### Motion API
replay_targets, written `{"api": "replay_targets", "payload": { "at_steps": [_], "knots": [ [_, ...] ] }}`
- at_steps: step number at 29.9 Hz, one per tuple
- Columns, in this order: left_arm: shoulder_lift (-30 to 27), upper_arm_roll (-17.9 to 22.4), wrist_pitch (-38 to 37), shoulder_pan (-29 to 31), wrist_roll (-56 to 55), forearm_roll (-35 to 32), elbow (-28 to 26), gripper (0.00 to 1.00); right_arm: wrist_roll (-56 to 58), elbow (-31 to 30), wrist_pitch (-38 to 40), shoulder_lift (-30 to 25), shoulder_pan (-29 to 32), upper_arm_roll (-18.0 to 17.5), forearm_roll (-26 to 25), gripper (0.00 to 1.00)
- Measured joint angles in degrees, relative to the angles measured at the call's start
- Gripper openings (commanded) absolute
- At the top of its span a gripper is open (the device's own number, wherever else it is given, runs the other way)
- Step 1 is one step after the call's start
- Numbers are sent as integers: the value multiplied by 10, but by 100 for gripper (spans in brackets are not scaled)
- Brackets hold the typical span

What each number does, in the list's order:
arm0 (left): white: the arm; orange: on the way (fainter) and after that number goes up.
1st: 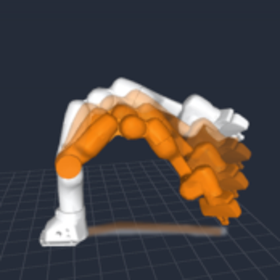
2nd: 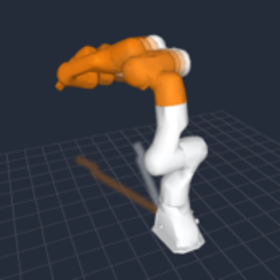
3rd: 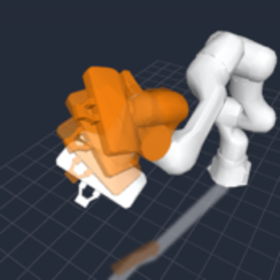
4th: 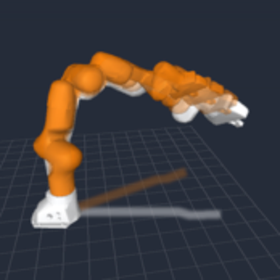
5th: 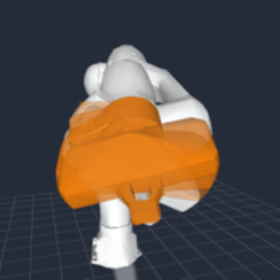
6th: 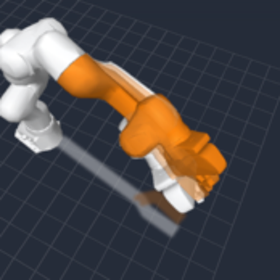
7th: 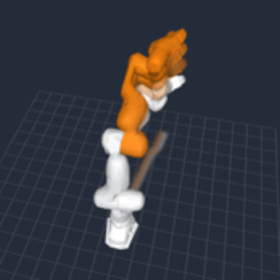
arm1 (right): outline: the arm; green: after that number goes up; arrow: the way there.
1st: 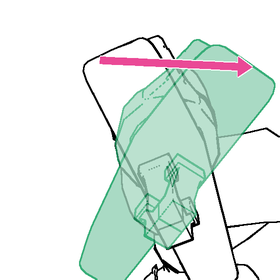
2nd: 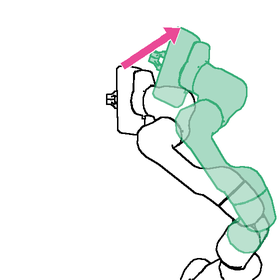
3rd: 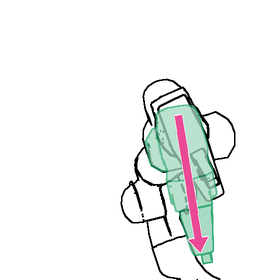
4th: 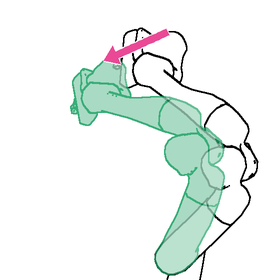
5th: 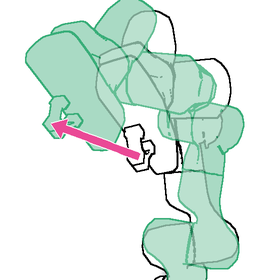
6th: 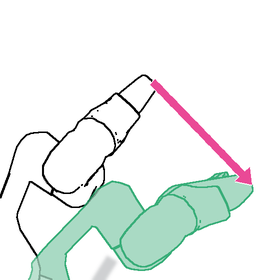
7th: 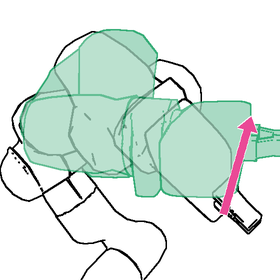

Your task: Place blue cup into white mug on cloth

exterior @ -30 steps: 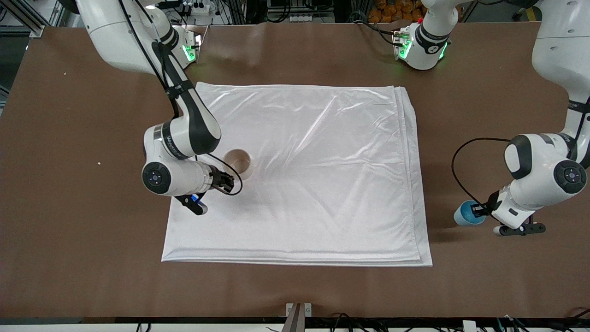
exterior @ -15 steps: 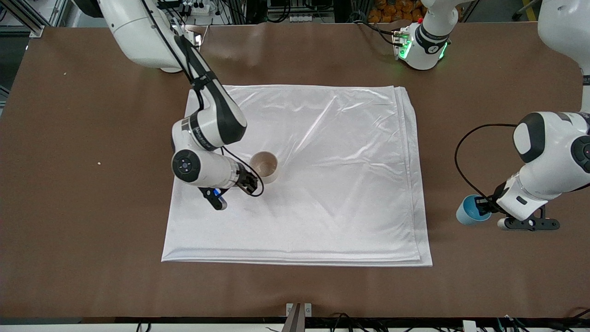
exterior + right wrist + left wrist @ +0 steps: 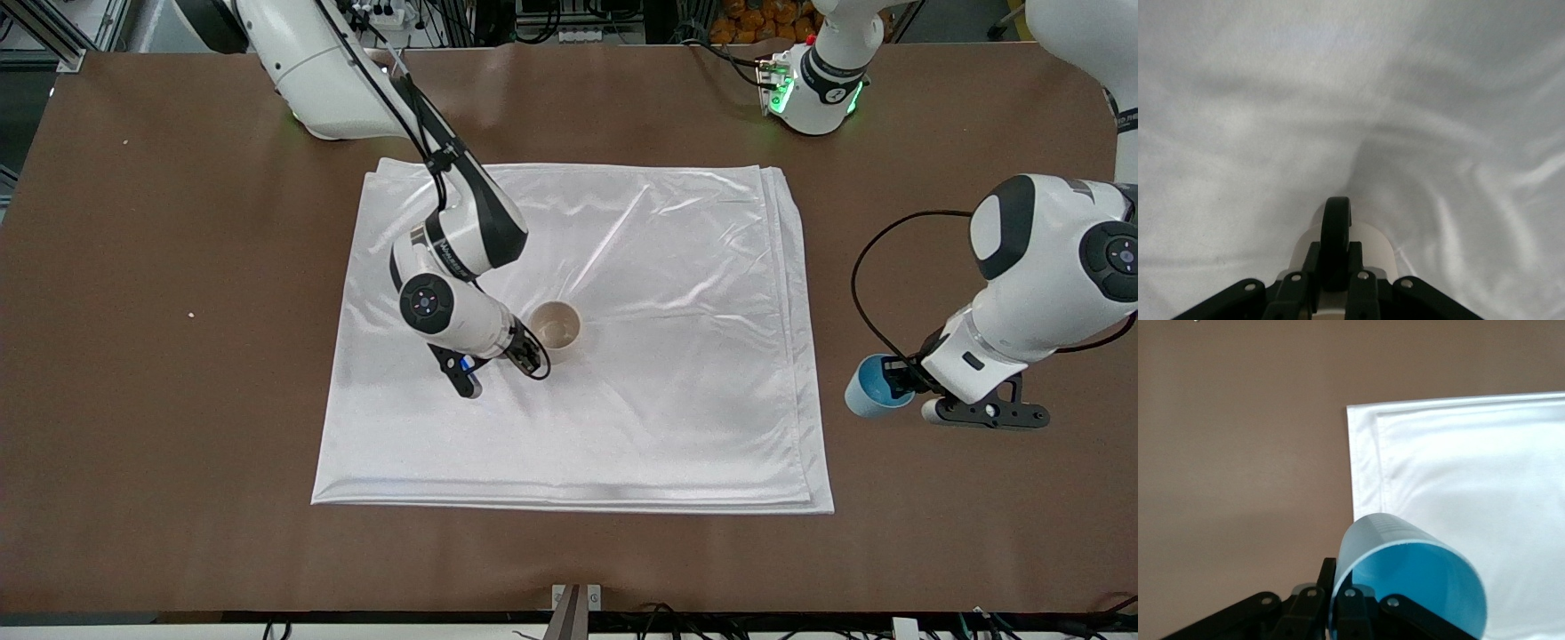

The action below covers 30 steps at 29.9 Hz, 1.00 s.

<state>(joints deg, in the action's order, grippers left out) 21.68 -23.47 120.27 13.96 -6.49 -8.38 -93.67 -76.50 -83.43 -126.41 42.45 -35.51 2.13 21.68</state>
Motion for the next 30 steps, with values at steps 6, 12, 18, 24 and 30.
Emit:
{"api": "replay_targets", "payload": {
  "at_steps": [6,12,18,24,30],
  "knots": [
    [-7,-24,-51,-21,-68,-5,22,0,-17,4,-23,16,-21,1,0,5],
    [-11,-28,-104,-77,-151,-30,52,0,-18,5,-22,16,-19,3,0,100],
    [-15,-30,-122,-116,-210,-32,59,0,-18,5,-22,18,-16,7,0,100],
    [-15,-48,-124,-131,-266,-32,59,0,-9,7,-20,18,-15,12,-7,100],
    [-15,-67,-125,-154,-340,-32,59,0,44,18,43,17,3,15,-39,100]
  ]
}}
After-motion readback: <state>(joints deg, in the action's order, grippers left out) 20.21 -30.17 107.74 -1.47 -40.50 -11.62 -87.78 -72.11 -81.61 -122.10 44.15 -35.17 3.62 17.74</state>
